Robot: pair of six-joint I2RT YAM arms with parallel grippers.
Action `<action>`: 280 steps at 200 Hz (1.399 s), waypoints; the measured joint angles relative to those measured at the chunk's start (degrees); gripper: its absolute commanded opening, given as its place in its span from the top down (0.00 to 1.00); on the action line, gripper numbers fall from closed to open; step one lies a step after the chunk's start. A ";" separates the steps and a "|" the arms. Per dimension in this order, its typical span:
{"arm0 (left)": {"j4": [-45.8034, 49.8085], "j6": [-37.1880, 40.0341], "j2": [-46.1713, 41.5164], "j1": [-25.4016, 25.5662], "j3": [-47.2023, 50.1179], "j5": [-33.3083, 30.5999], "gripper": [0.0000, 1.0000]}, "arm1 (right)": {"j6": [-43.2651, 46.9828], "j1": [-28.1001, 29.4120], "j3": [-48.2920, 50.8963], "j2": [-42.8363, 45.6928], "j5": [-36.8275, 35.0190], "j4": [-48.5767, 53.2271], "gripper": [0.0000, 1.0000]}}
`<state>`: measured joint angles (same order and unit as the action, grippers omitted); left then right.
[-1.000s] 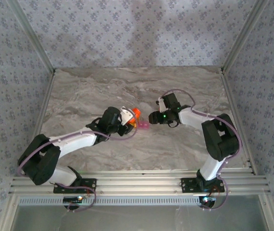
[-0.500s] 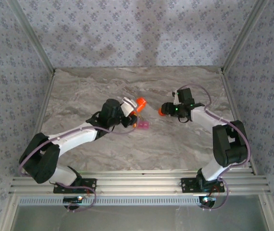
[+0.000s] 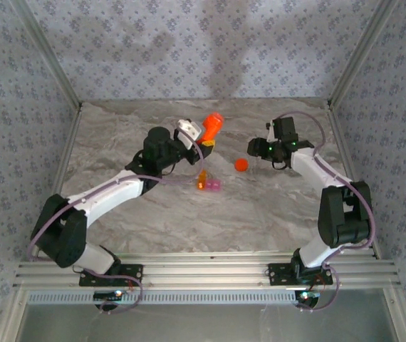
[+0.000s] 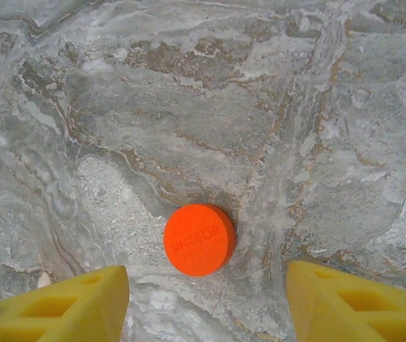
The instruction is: Sort the pills into containers
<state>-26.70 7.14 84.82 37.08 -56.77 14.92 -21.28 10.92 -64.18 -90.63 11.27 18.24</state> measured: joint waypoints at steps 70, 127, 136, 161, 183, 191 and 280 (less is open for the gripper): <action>-18.34 -6.75 7.78 -0.02 0.68 0.33 1.00 | 2.93 -0.28 -5.70 -0.07 -0.17 4.81 0.38; -30.03 -7.98 9.88 0.00 6.80 0.96 1.00 | 5.57 1.16 -8.79 -5.68 -1.66 8.00 0.38; -30.67 -7.37 10.14 -0.02 7.21 1.05 1.00 | 6.19 1.95 -9.70 -7.04 -2.10 8.81 0.38; -31.87 -5.90 10.25 -0.22 7.50 2.14 1.00 | 8.09 4.24 -11.91 -10.69 -3.43 10.36 0.38; -32.22 -5.07 10.25 -0.68 7.52 3.58 1.00 | 9.35 5.66 -13.16 -13.03 -4.39 11.58 0.36; -32.24 -5.07 10.25 -0.92 7.52 3.91 1.00 | 9.84 5.92 -13.51 -13.77 -4.70 12.02 0.36; -31.28 -5.27 10.58 -2.60 7.80 8.28 1.00 | 13.22 8.26 -17.51 -20.74 -7.65 13.57 0.30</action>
<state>-57.98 1.87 95.39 34.48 -48.97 23.20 -8.05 19.18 -81.69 -111.37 3.62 31.81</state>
